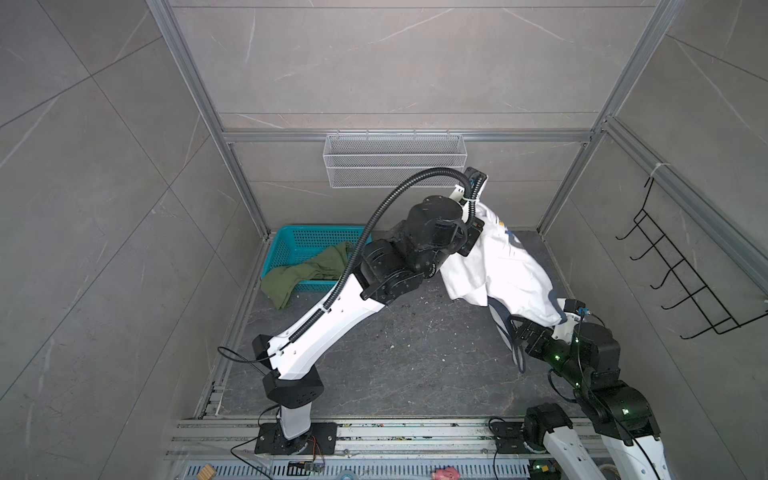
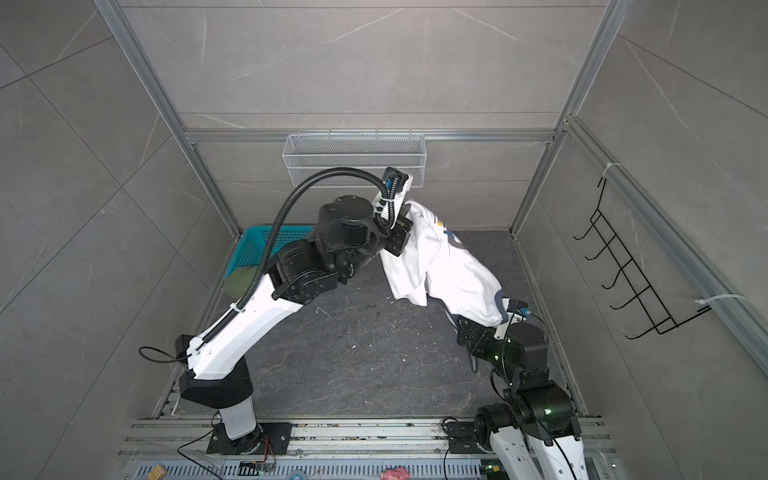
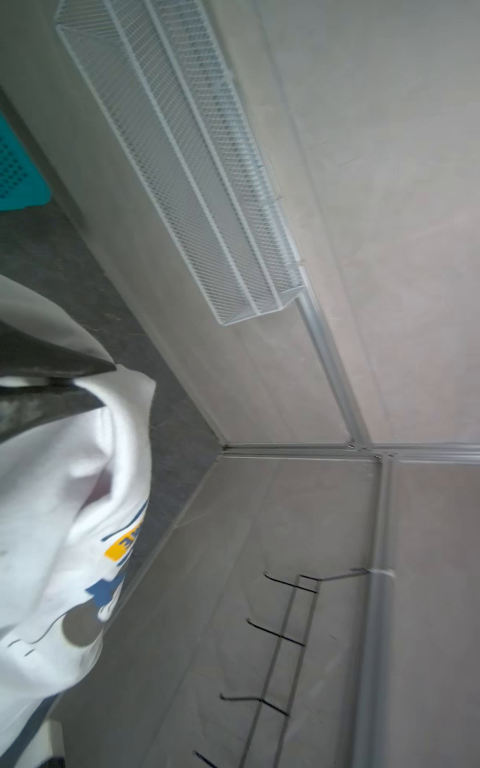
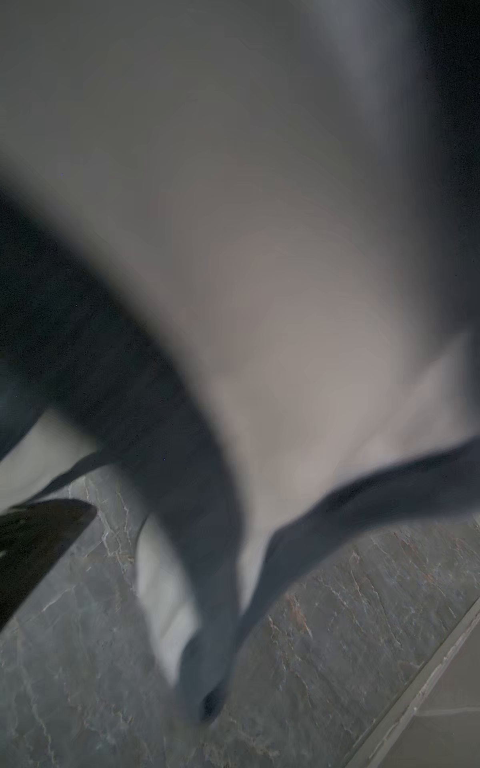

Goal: Fold and stack the tank tops
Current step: 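Lay the tank top flat on the table beside the basket with the left gripper, then grasp the navy-trimmed strap end with the right gripper while the left gripper holds the hem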

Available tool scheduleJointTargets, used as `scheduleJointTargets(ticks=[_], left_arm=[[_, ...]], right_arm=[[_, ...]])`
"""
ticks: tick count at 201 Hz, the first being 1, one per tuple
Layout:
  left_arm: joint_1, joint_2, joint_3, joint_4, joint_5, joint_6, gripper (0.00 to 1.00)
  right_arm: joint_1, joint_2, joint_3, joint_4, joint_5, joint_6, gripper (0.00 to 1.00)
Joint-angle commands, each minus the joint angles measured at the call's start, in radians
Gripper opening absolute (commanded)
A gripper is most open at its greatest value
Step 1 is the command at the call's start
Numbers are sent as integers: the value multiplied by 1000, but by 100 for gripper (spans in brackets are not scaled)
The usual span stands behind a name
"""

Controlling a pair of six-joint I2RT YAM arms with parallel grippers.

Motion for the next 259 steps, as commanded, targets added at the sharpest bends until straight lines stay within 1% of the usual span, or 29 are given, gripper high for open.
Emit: scheduleJointTargets(ticks=[1,6,9,34,41,50,62,68,85,103,119,127,138,153,173,198,210,221,233,252,259], left_arm=[[121,0,-98,-151,12,-301,0],[143,-9,-151,-167,13,-349,0],[157,-14,-187,-175,41,-375,0],[285,-93,-545,-161,143,-551,1],[320,-111,-637,-146,173,-578,9],[361,-125,-721,-141,194,-595,25],[400,-123,-790,-164,219,-590,49],[402,-120,-806,-184,210,-575,57],[369,-126,-828,-225,184,-526,67],[260,-154,-845,-244,88,-515,75],[176,-163,-856,-261,60,-551,77],[155,-164,-875,-254,76,-574,77],[149,-162,-914,-240,79,-601,77],[162,-162,-972,-202,67,-609,77],[185,-158,-1026,-127,70,-596,78],[251,-123,-1082,-19,169,-572,78],[272,-101,-1088,10,170,-562,77],[290,-79,-1083,31,165,-545,75],[319,-52,-1074,54,170,-529,69],[388,-16,-1058,68,188,-518,50],[413,-13,-1060,80,176,-509,46]], right_arm=[[1,11,13,-23,-6,-6,99],[3,15,14,-27,-7,-8,99],[3,19,16,-29,-7,-12,99],[3,43,16,-43,-10,-25,99],[3,49,14,-42,-12,-25,99],[3,62,13,-41,-19,-27,99],[2,88,11,-40,-29,-25,99],[3,102,9,-37,-34,-26,98],[3,144,7,-31,-49,-26,98],[3,184,1,-19,-72,-25,97],[2,218,-11,-1,-99,-20,96],[3,242,-22,19,-116,-10,95],[3,276,-33,48,-141,4,94],[4,337,-41,97,-173,20,92],[3,437,-37,150,-178,33,90],[4,558,-29,212,-209,48,85],[7,598,-39,253,-224,57,85],[10,633,-46,285,-224,59,85],[14,677,-44,311,-219,56,85],[16,761,-23,350,-215,52,83],[18,796,-13,364,-216,49,82]])
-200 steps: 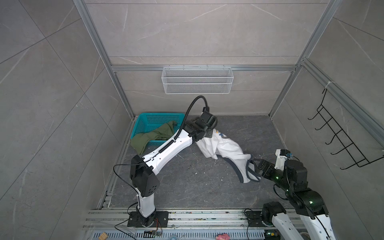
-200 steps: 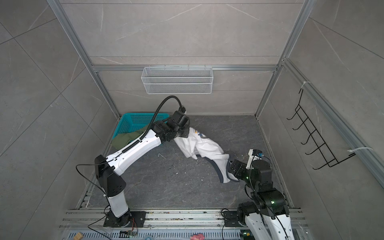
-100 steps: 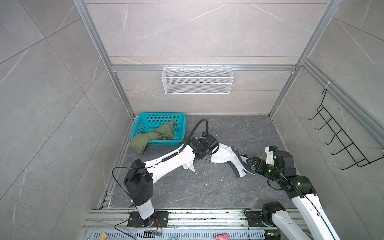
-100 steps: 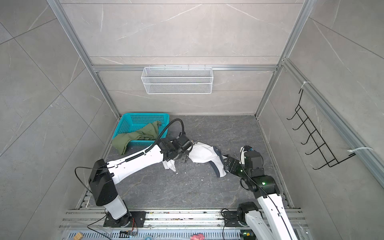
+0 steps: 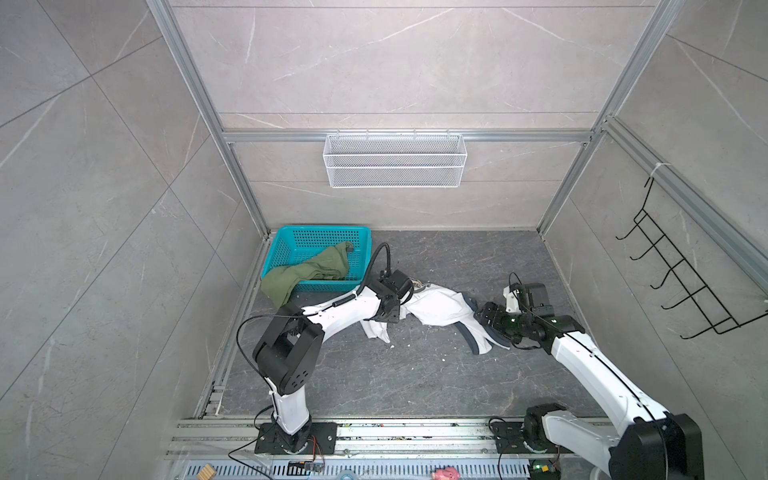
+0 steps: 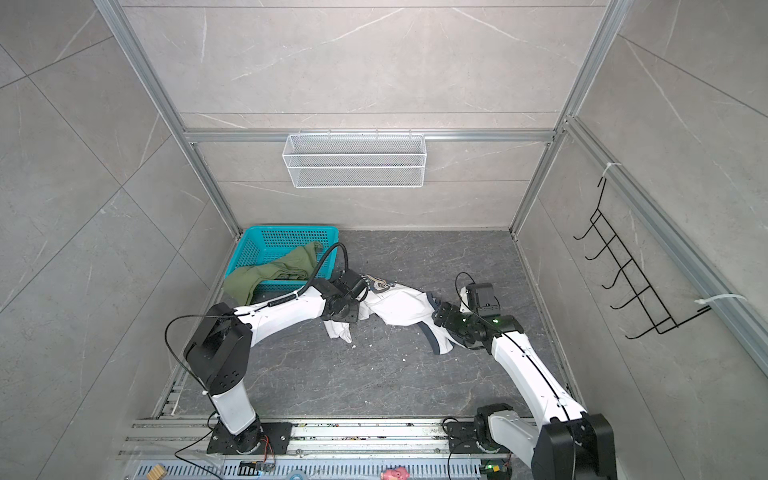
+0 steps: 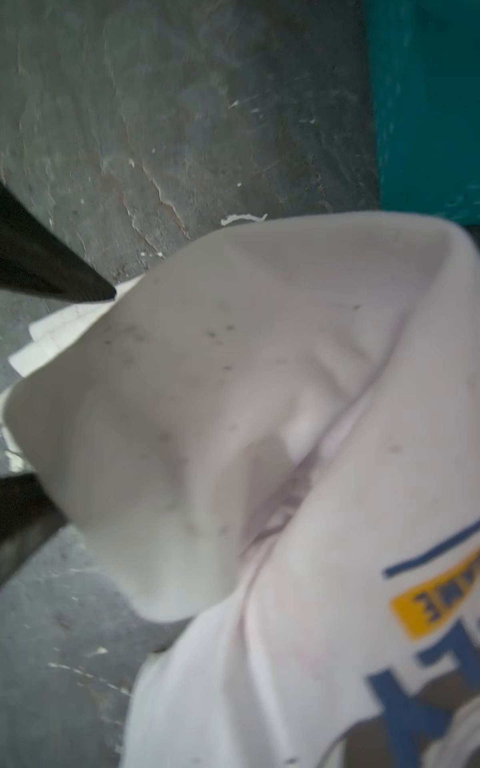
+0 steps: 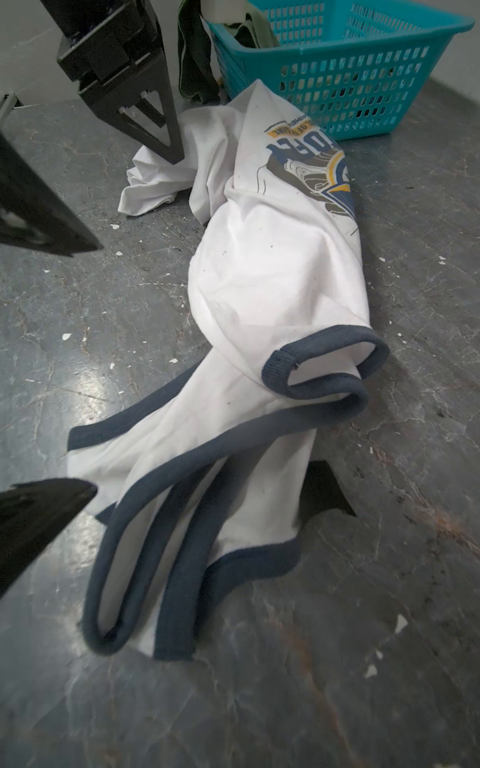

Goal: Fold and stack the tank tops
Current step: 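Grasp the navy-trimmed strap end with the right gripper while the left gripper holds the hem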

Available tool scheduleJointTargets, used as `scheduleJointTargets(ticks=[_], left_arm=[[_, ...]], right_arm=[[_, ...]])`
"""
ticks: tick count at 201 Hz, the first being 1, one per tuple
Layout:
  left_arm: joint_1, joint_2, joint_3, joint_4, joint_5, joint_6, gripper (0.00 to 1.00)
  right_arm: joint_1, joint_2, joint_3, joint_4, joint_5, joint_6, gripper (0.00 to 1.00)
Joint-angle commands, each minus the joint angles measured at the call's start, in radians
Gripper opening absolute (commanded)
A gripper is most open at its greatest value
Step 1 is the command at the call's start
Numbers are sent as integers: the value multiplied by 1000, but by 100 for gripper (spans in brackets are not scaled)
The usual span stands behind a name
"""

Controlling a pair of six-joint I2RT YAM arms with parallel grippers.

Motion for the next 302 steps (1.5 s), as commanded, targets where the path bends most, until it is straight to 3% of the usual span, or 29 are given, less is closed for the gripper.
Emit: scheduleJointTargets(ticks=[1,26,53,78,108,126,151,182,232,252,269,302], left_arm=[[77,24,26,63,6,35,45],[171,20,31,73,-13,60,34],[242,-4,32,74,-24,79,30],[277,-21,34,66,-5,100,30],[194,-80,38,17,6,133,44],[101,-132,33,-12,-15,115,55],[-5,-140,27,-14,-15,70,62],[-11,-35,55,-27,20,11,62],[26,88,59,44,50,1,62],[61,125,60,86,61,3,63],[89,151,62,131,71,20,62],[137,175,89,199,85,85,41]], right_arm=[[9,91,21,83,-10,3,82],[24,200,55,124,-13,5,79],[48,271,94,114,4,-4,74],[50,231,86,63,86,-17,74],[50,126,57,-7,175,-39,78],[49,106,47,-2,136,-41,77],[53,139,45,61,62,-20,74],[77,263,95,118,22,0,70],[105,420,173,156,53,12,65],[109,480,213,158,61,2,57],[112,521,253,149,59,-9,43],[114,503,329,61,109,-52,14]])
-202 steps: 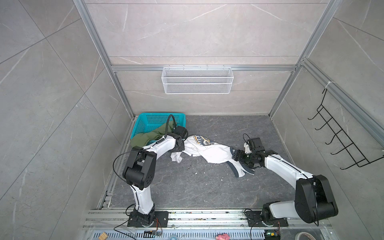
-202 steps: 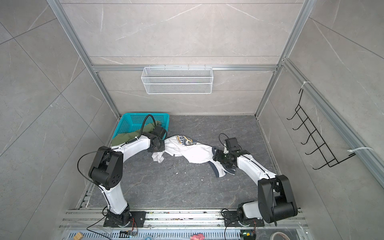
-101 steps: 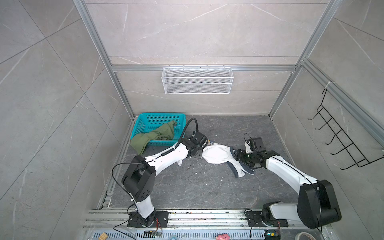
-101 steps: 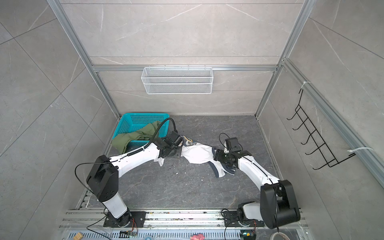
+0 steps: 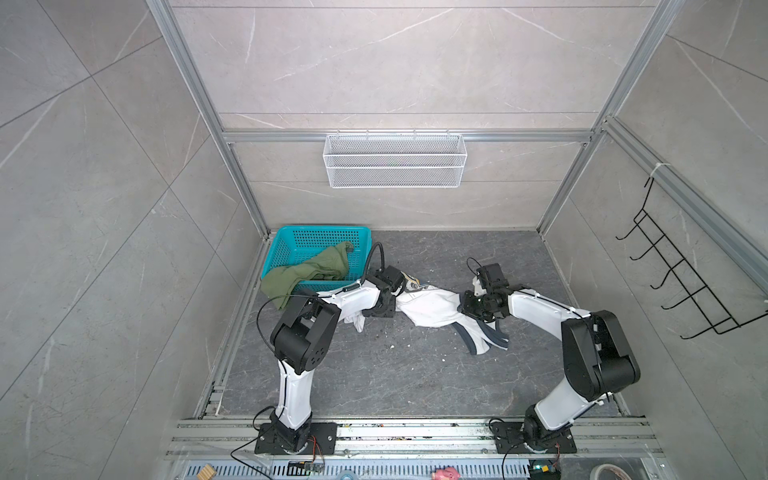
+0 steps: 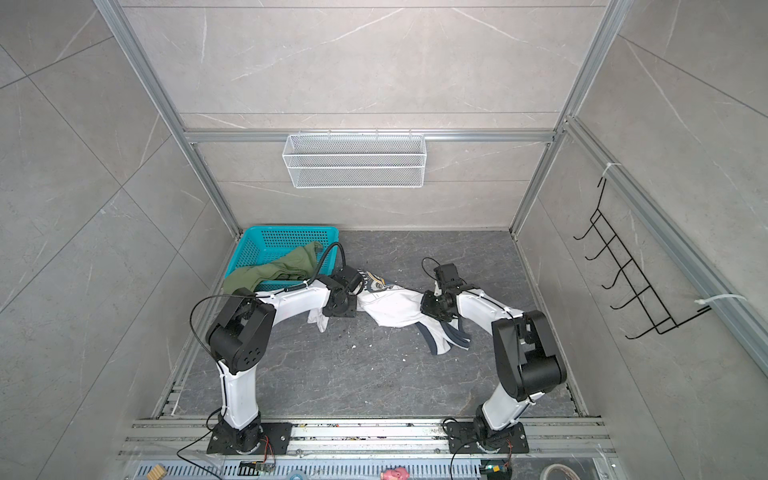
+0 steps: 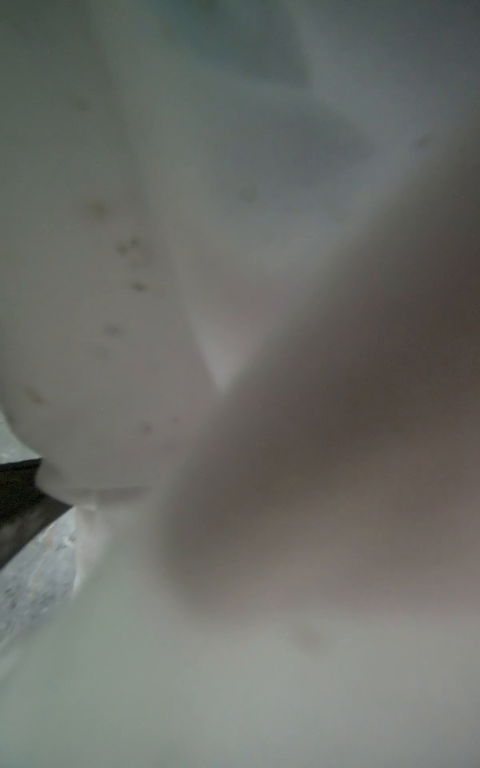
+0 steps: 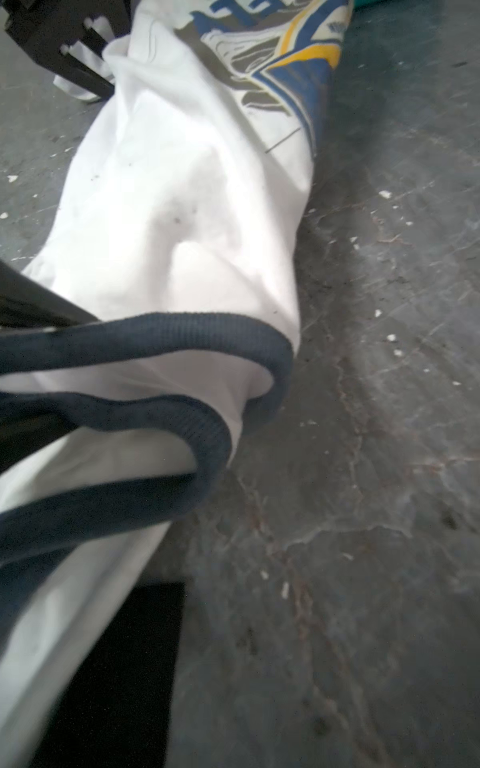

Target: Fold and stack the tank tops

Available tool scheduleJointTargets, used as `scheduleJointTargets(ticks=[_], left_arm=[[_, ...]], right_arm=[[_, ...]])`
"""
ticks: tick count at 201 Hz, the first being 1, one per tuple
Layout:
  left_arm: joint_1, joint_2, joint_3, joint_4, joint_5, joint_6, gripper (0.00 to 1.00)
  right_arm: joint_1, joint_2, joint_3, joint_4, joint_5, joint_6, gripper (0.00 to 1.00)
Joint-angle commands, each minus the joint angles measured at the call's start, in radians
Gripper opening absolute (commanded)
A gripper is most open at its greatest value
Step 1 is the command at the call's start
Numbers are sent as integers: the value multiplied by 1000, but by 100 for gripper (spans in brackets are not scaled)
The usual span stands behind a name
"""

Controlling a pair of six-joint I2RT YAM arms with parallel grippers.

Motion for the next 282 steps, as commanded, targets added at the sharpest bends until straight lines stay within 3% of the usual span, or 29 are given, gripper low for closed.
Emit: scheduleJointTargets(ticks=[1,30,60,117,163,187,202,213,244,267,282], left_arm=[[34,11,50,74,12,53,40],[67,-3,95,55,1,114,15],[72,-100,85,37,-34,162,0],[51,-375,13,-32,78,128,0],[-61,-588,6,-224,165,120,0],[-61,-582,-12,-253,316,119,0],[-44,-478,18,-288,285,118,0],[-23,-360,72,-326,238,119,7],[4,-113,238,-415,41,88,43],[-63,-171,200,-366,-6,46,59],[-135,-240,138,-333,-46,15,62]], right_arm=[[6,-27,71,-74,53,-35,14],[6,-169,114,-170,140,-77,9],[7,-262,173,-253,169,-106,6],[6,-381,266,-378,218,-125,0],[5,-613,297,-549,332,-122,3],[5,-670,246,-551,299,-96,5],[6,-638,194,-497,273,-81,4],[5,-573,170,-443,255,-74,2],[5,-330,232,-362,216,-90,0],[4,-205,291,-368,215,-101,0],[5,-205,270,-344,210,-98,0]])
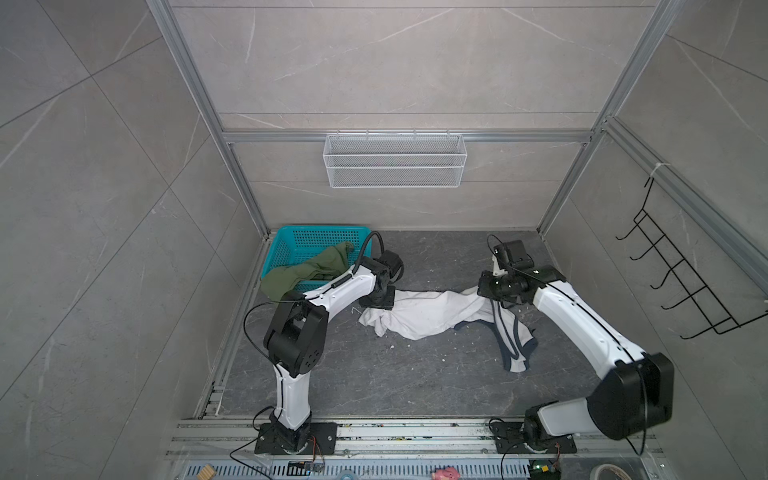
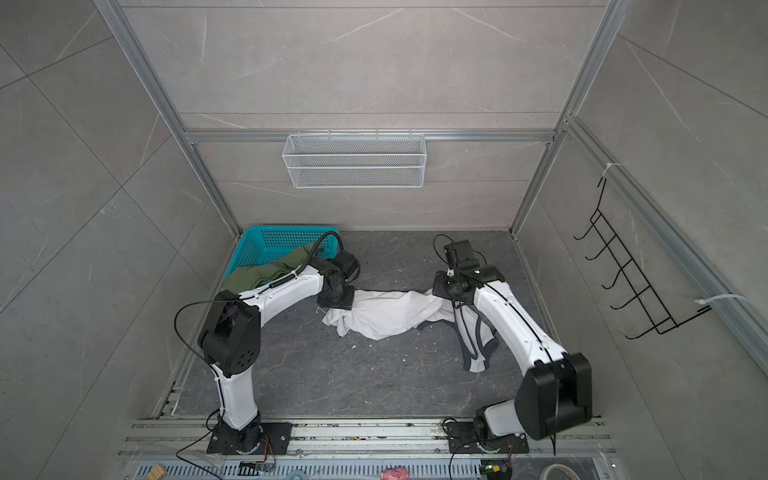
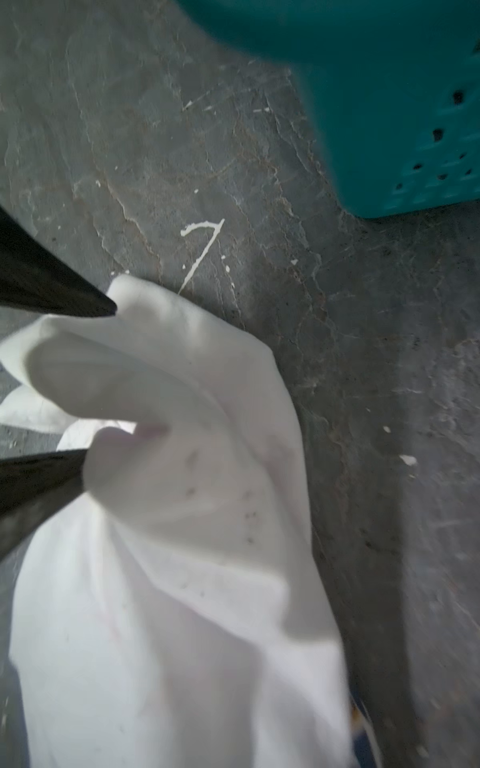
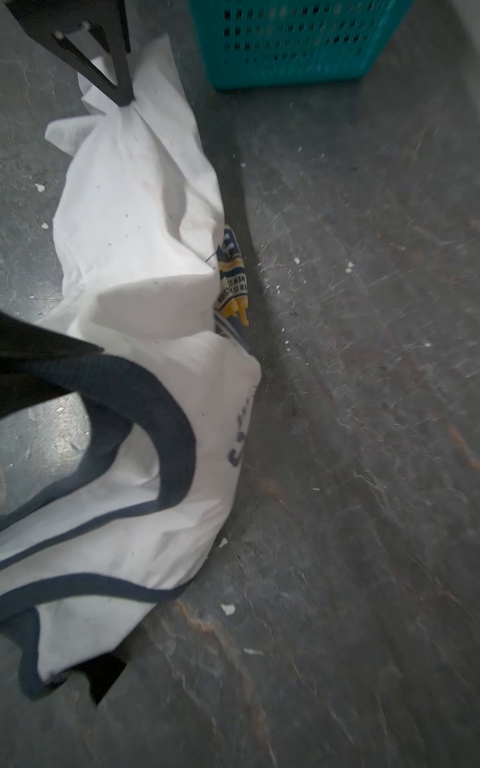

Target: Fold and stack the tank tops

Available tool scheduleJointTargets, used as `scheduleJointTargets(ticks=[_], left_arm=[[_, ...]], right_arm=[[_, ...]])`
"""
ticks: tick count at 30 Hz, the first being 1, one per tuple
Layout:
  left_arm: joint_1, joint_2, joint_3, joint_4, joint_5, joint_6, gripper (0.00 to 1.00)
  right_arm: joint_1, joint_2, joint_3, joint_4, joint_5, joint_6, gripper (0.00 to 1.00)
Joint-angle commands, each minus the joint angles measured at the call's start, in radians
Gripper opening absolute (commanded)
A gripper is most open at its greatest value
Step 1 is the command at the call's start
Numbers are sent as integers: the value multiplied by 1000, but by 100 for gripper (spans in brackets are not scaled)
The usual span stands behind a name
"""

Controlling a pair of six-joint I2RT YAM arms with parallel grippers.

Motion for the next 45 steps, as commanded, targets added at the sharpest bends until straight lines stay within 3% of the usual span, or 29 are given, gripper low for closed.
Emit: scheduleJointTargets(ticks=[1,5,9,13,25,34,36,39,45], left_arm=[[-119,-167,-30,-5,-105,-62,62],[-236,-223,-137,10,-163,-121,62],[-254,-229,-237,61,-128,-186,61],[-228,-218,-306,163,-86,-185,54],[-105,-60,-285,325,-21,-59,50],[-97,-45,-250,322,0,-68,26],[-111,-56,-235,289,-30,-65,27],[-134,-78,-210,220,-88,-83,41],[-153,-111,-205,180,-102,-130,43]], right_arm=[[2,-19,31,34,-18,-7,0],[2,-50,-11,58,-28,-1,0],[2,-79,-45,65,-29,4,0],[2,-106,-72,68,-24,8,0],[2,-168,-118,52,-10,11,0],[2,-181,-131,37,11,1,0],[2,-182,-129,33,17,-4,0],[1,-184,-130,30,20,-7,0],[2,-181,-138,37,17,-6,0]])
